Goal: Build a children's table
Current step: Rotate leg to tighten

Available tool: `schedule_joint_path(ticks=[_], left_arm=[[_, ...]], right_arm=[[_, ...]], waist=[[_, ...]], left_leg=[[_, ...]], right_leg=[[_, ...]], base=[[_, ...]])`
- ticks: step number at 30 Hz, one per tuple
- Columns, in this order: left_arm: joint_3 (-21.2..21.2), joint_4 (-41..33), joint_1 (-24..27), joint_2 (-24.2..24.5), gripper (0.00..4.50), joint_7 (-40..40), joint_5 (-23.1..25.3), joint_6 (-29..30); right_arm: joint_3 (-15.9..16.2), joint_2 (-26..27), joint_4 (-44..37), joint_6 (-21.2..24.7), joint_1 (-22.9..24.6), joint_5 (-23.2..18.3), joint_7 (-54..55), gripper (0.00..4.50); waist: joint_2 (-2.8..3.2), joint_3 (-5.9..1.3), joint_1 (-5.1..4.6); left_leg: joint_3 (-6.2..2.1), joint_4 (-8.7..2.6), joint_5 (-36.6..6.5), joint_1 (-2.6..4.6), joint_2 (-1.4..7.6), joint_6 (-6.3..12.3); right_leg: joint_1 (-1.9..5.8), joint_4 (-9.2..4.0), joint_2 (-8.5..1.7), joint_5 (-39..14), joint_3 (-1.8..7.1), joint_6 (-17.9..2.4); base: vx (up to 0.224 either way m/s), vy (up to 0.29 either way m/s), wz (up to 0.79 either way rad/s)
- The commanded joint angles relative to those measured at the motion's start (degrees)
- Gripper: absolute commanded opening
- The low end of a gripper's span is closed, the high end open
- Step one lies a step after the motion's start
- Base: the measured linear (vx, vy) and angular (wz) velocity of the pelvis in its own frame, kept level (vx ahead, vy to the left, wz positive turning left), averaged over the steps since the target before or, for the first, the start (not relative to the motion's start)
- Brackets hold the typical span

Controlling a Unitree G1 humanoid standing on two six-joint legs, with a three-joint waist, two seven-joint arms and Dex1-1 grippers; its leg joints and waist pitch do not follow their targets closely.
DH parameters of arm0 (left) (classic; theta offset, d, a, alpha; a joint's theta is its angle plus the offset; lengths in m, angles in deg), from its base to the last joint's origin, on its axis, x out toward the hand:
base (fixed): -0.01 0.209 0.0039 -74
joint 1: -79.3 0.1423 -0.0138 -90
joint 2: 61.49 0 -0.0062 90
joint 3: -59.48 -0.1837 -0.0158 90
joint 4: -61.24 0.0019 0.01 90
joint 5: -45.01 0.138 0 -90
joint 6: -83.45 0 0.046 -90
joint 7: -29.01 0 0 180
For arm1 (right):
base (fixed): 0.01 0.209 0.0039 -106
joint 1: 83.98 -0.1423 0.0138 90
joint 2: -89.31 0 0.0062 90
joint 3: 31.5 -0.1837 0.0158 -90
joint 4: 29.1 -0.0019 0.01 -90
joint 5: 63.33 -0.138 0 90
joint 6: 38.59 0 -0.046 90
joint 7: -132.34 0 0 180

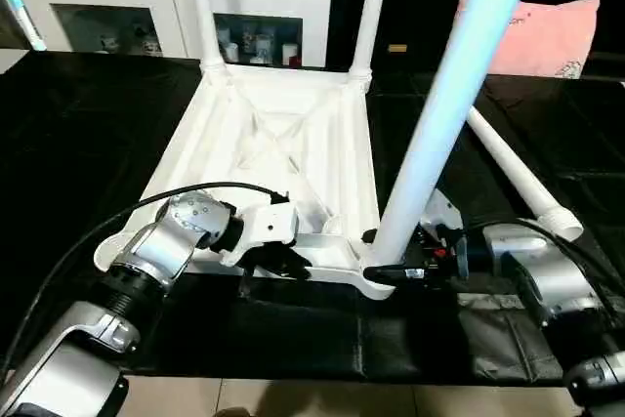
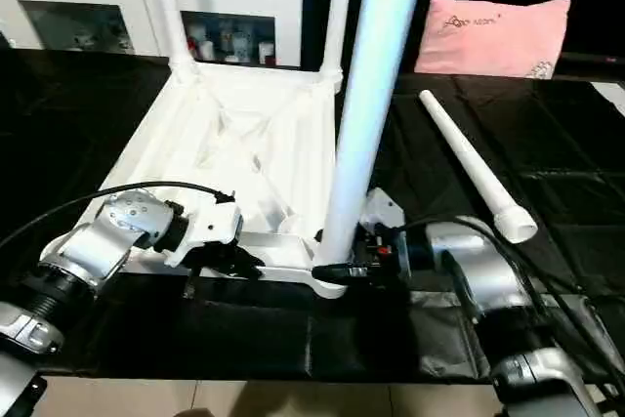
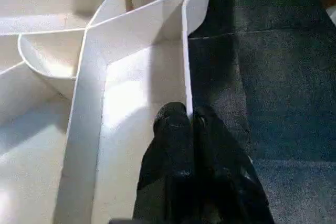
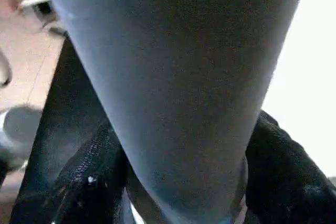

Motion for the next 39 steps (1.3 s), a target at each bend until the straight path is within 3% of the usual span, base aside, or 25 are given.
schedule_joint_path(ticks=[1, 2, 3, 4, 5, 6, 8, 10, 11, 12, 14, 15, 18, 19, 21, 24, 25, 28, 30, 31, 35, 39], left_arm=[[2.04, 0.15, -1.44, -2.95, 0.0, -5.14, -1.35, 4.24], [3.63, 0.19, -2.15, -4.53, 0.0, -8.78, -1.72, 7.05], [6.27, -0.23, -3.42, -7.61, 0.0, -15.69, -2.12, 12.57], [6.27, -0.23, -3.42, -7.61, 0.0, -15.69, -2.12, 12.57], [6.91, -0.42, -3.73, -8.43, 0.0, -17.5, -2.19, 14.04], [7.79, -0.74, -4.15, -9.72, 0.0, -19.49, -2.59, 16.13], [8.5, -1.01, -4.48, -10.78, 0.0, -21.04, -2.96, 17.83], [9.48, -1.91, -5.24, -13.72, 0.0, -25.43, -2.62, 21.07], [9.76, -2.18, -5.49, -14.76, 0.0, -27.09, -2.25, 22.06], [9.98, -2.28, -5.64, -15.35, 0.0, -28.09, -1.97, 22.53], [10.42, -3.09, -5.91, -17.16, 0.0, -31.22, -0.62, 24.86], [10.12, -3.3, -5.92, -17.26, 0.0, -31.81, 0.05, 25.08], [9.57, -3.69, -5.87, -17.23, 0.0, -32.82, 0.96, 25.5], [9.38, -3.64, -5.76, -17.02, 0.0, -32.8, 1.13, 25.34], [9.24, -3.61, -5.55, -16.67, 0.0, -32.91, 1.25, 25.16], [8.56, -3.59, -5.06, -15.42, 0.0, -32.91, 1.94, 24.49], [8.71, -3.51, -4.94, -15.17, 0.0, -32.78, 2.0, 24.3], [8.61, -3.1, -4.38, -13.71, 0.0, -31.07, 2.4, 22.2], [8.34, -2.94, -4.03, -12.85, 0.0, -29.91, 2.56, 21.37], [8.34, -2.79, -3.85, -12.39, 0.0, -29.41, 2.55, 21.06], [7.23, -1.97, -3.14, -9.55, 0.0, -25.82, 2.57, 18.47], [6.1, -1.04, -2.72, -7.42, 0.0, -22.16, 2.4, 15.96]], right_arm=[[0.16, 2.88, -1.37, 4.0, 1.73, -0.72, 5.81, 2.66], [-0.16, 4.95, -1.59, 4.5, 2.37, 0.5, 10.74, 2.66], [-1.0, 9.74, -0.32, 5.54, 2.52, 3.06, 21.31, 2.66], [-1.0, 9.74, -0.32, 5.54, 2.52, 3.06, 21.31, 2.66], [-1.36, 11.16, 0.3, 6.03, 2.34, 3.56, 24.18, 2.66], [-2.24, 13.57, 1.7, 6.92, 1.59, 3.33, 27.86, 2.66], [-3.01, 15.57, 2.85, 7.68, 0.95, 3.01, 30.75, 2.66], [-4.82, 21.12, 8.54, 8.92, -2.73, 3.36, 40.25, 2.66], [-5.38, 22.88, 10.83, 9.22, -4.34, 3.77, 43.73, 2.66], [-5.68, 23.72, 11.86, 9.51, -5.19, 4.05, 45.46, 2.66], [-8.14, 26.58, 15.48, 11.21, -8.87, 4.55, 51.73, 2.66], [-8.38, 26.98, 16.32, 10.95, -9.74, 4.97, 52.65, 2.66], [-8.74, 27.53, 17.52, 10.19, -10.88, 5.73, 54.04, 2.66], [-8.84, 27.57, 17.91, 9.48, -11.14, 5.82, 53.74, 2.66], [-8.99, 27.54, 18.45, 8.24, -11.35, 6.15, 53.67, 3.22], [-9.68, 27.26, 18.28, 6.64, -10.72, 6.06, 53.43, 3.38], [-9.51, 26.93, 17.55, 5.71, -10.15, 6.22, 52.65, 3.7], [-8.55, 24.63, 14.4, 2.92, -7.23, 7.16, 50.83, 3.86], [-9.4, 23.79, 12.14, 2.44, -5.51, 5.73, 48.77, 3.99], [-10.05, 23.22, 10.49, 2.55, -4.39, 4.62, 47.3, 4.13], [-10.02, 17.65, 2.75, 0.56, 1.48, 2.51, 38.31, 4.42], [-9.97, 12.32, -1.01, -0.95, 4.56, 1.23, 30.5, 4.42]], waist=[[0.41, -3.45, -0.46], [0.32, -3.41, -0.69], [0.49, -3.14, -0.83], [0.5, -2.79, -1.25], [0.31, -2.64, -1.82], [0.09, -2.5, -2.58], [0.5, -2.54, -3.88], [0.58, -2.54, -5.41], [0.64, -2.6, -5.6], [0.72, -2.62, -6.37], [1.01, -2.81, -7.09], [0.82, -2.84, -7.36], [0.8, -3.02, -7.37], [0.56, -3.2, -7.29], [0.53, -3.3, -7.0], [0.53, -3.38, -6.68], [0.49, -3.47, -6.54], [0.5, -3.6, -6.2], [0.54, -3.64, -5.98], [0.31, -3.83, -5.93], [0.51, -3.44, -5.25], [0.54, -3.33, -4.94]], left_leg=[[-0.51, -3.83, -10.82, 0.27, 2.1, 2.43], [-0.51, -3.85, -11.19, 0.25, 2.09, 1.95], [-0.59, -3.96, -12.11, 0.7, 2.17, 0.9], [-0.59, -4.07, -13.47, 0.68, 2.11, 0.24], [-0.81, -3.77, -16.98, 1.28, 1.43, -0.54], [-1.11, -3.68, -18.49, 0.94, 1.11, -0.57], [-1.37, -3.46, -20.48, 1.45, 1.02, -0.23], [-1.82, -3.64, -21.56, 0.73, 1.15, -0.23], [-1.79, -3.49, -22.18, 1.14, 1.11, -0.21], [-1.91, -3.37, -22.65, 1.16, 0.99, -0.03], [-2.14, -3.62, -22.79, 0.97, 1.34, 0.3], [-2.23, -3.74, -22.3, 0.69, 1.41, 0.26], [-2.0, -3.86, -19.9, 0.32, 1.42, 1.14], [-1.87, -3.95, -17.29, -0.05, 1.6, 1.71], [-1.55, -3.81, -14.77, -0.18, 1.66, 2.25], [-1.31, -3.74, -12.44, -0.3, 1.67, 2.8], [-1.23, -3.74, -11.08, -0.37, 1.73, 3.03], [-1.17, -3.75, -9.45, -0.55, 1.82, 3.52], [-1.13, -3.7, -9.04, -0.58, 1.82, 3.71], [-1.12, -3.62, -7.92, -0.97, 1.74, 4.2], [-0.74, -3.56, -9.73, -0.73, 1.61, 5.21], [-0.78, -3.62, -11.22, -0.51, 1.67, 4.67]], right_leg=[[3.45, -4.28, -4.21, -18.25, 3.84, -7.74], [3.41, -4.38, -4.18, -19.49, 3.88, -7.2], [2.89, -4.71, -4.26, -21.81, 3.89, -6.64], [2.8, -5.11, -4.23, -24.27, 3.73, -6.13], [2.77, -6.31, -4.38, -31.4, 2.8, -3.68], [3.07, -6.81, -4.31, -35.15, 2.27, -1.15], [2.79, -7.69, -4.28, -36.58, 1.55, 0.15], [3.04, -7.63, -4.17, -35.31, 1.19, 0.18], [2.77, -7.81, -4.21, -35.56, 1.07, 0.2], [2.82, -7.87, -4.26, -35.32, 0.81, 0.04], [3.1, -7.77, -4.47, -32.74, 0.83, -0.66], [3.22, -7.56, -4.43, -31.58, 0.89, -1.11], [3.33, -6.98, -4.56, -27.48, 1.7, -3.02], [3.43, -6.14, -4.57, -24.23, 2.19, -4.71], [3.42, -5.84, -4.65, -22.07, 2.51, -5.83], [3.52, -5.45, -4.68, -19.93, 2.77, -6.97], [3.59, -5.1, -4.6, -18.12, 2.88, -7.62], [3.8, -4.69, -4.51, -15.61, 3.01, -8.19], [3.84, -4.68, -4.52, -14.89, 3.06, -8.21], [4.09, -4.14, -4.36, -12.86, 3.23, -8.4], [3.73, -4.76, -4.22, -15.49, 3.39, -7.51], [3.43, -5.2, -4.16, -18.72, 3.25, -7.07]], base=[[0.0, 0.0, 0.0], [0.0, 0.0, 0.0], [0.0, 0.0, 0.0], [0.0, 0.0, 0.0], [0.0, 0.0, 0.0], [0.0, 0.0, 0.0], [0.0, 0.0, 0.0], [0.0, 0.0, 0.0], [0.0, 0.0, 0.0], [0.0, 0.0, 0.0], [0.0, 0.0, 0.0], [0.0, 0.0, 0.0], [0.0, 0.0, 0.0], [0.0, 0.0, 0.0], [0.0, 0.0, 0.0], [0.0, 0.0, 0.0], [0.0, 0.0, 0.0], [0.0, 0.0, 0.0], [0.0, 0.0, 0.0], [0.0, 0.0, 0.0], [0.0, 0.0, 0.0], [0.0, 0.0, 0.0]])
